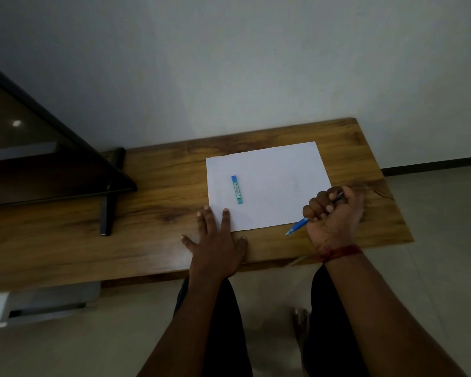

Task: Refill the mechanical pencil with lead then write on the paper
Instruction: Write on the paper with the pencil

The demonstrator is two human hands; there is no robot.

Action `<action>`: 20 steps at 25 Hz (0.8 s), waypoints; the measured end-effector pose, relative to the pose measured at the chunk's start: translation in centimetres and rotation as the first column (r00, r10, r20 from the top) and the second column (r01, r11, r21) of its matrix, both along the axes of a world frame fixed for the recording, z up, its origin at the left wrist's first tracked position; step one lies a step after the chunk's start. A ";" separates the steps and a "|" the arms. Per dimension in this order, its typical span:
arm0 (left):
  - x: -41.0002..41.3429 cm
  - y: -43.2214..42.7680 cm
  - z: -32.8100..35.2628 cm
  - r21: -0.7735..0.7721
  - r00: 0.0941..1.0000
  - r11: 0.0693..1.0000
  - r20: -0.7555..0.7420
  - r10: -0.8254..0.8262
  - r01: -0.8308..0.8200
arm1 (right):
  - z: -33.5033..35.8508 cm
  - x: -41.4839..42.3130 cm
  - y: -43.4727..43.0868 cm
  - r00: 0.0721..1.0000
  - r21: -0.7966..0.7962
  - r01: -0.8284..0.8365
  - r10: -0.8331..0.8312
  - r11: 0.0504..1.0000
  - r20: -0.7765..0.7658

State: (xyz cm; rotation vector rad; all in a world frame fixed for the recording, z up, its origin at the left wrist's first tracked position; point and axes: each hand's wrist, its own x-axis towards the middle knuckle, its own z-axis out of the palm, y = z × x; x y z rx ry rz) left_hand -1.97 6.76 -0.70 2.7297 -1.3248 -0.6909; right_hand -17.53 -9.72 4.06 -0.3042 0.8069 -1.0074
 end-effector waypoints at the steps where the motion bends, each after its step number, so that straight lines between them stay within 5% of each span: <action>1: 0.0 0.0 0.0 0.002 1.000 1.000 0.001 0.001 -0.001 | 0.0 0.0 0.0 1.000 0.002 0.003 -0.003 1.000 -0.014; 20: -0.1 -0.1 0.1 0.006 1.000 1.000 0.012 0.010 -0.010 | 0.4 0.1 0.0 0.993 0.099 0.064 -0.054 0.993 -0.103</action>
